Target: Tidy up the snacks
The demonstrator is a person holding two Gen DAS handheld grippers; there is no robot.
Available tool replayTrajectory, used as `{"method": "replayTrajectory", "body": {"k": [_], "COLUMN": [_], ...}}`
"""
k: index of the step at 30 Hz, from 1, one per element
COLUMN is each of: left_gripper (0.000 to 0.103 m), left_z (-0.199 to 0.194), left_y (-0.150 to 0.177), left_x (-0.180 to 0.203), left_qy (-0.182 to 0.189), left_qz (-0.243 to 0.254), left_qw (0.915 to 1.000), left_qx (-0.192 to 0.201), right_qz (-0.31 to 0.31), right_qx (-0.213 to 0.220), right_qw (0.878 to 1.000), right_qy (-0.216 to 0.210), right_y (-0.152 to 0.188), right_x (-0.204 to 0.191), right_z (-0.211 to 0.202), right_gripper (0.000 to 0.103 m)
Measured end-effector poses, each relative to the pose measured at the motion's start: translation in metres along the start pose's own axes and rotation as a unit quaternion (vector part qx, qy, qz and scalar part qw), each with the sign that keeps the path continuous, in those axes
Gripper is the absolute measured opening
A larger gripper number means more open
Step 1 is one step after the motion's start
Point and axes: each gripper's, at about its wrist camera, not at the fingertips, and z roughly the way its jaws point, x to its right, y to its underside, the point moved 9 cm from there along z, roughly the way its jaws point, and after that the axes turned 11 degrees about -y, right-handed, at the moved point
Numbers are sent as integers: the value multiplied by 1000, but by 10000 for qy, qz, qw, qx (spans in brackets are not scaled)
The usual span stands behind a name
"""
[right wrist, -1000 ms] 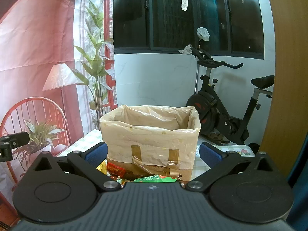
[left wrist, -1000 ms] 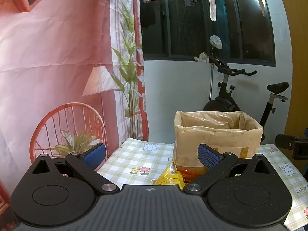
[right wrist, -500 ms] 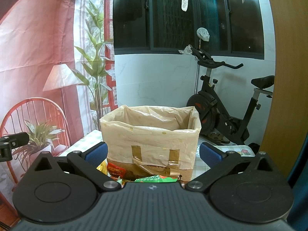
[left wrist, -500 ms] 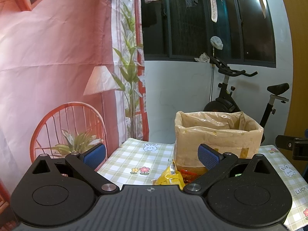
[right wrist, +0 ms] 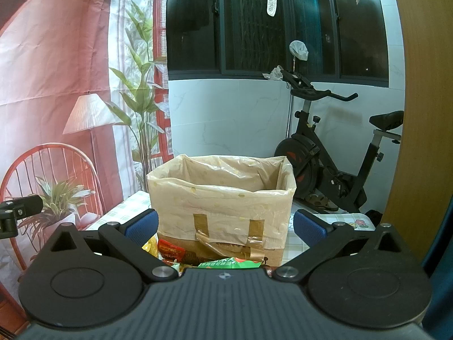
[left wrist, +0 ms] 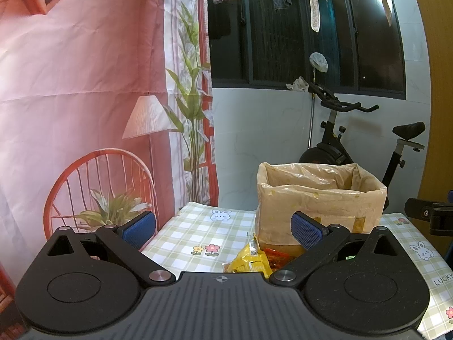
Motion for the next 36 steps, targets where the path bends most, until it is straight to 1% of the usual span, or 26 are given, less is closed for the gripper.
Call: {"method": "replayTrajectory", "body": {"k": [27, 31, 36], "left_gripper": [103, 103, 103], "left_z": [1, 3, 9], "left_y": [2, 3, -1], "left_x": [-1, -2, -1], "left_qy": [12, -40, -160], "left_qz": [-21, -50, -57], "left_qw": [10000, 10000, 9997], "left_qx": [-18, -62, 151], "right_qz": [16, 22, 192], "right_qx": [-13, -17, -6], "right_qw": [10000, 10000, 9996], "right_qy": [-9, -11, -204], "right_y": [0, 0, -1], "right_x": [0, 0, 1], "right_z": [0, 0, 1], "right_gripper": [103, 103, 103]}}
